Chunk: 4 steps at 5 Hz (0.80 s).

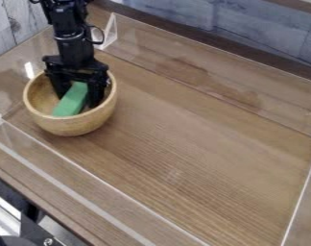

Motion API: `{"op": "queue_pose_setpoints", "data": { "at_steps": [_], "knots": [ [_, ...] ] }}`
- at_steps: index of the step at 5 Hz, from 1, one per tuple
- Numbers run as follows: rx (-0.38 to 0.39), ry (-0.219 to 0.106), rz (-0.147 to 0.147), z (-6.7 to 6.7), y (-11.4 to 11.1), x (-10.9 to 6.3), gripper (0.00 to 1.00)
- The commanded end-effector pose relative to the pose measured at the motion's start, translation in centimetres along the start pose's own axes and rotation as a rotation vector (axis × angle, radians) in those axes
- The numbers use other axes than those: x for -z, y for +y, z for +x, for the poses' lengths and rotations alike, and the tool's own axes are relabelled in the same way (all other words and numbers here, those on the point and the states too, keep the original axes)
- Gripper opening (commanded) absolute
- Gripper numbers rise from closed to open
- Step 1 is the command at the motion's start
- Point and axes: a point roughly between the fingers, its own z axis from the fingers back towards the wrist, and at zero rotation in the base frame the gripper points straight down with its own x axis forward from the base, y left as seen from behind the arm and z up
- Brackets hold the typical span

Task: Move green object from inside the wooden bowl to the table next to it

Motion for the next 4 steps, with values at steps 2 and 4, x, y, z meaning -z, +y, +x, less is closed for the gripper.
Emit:
{"op": "queue_pose_setpoints", "data": {
  "at_steps": [2,4],
  "knots": [
    [0.021,0.023,-0.063,-0.9,-1.0,0.4,1.0],
    [-0.029,0.035,-0.095,-1.3,-0.1,-0.5,1.0]
  ]
}}
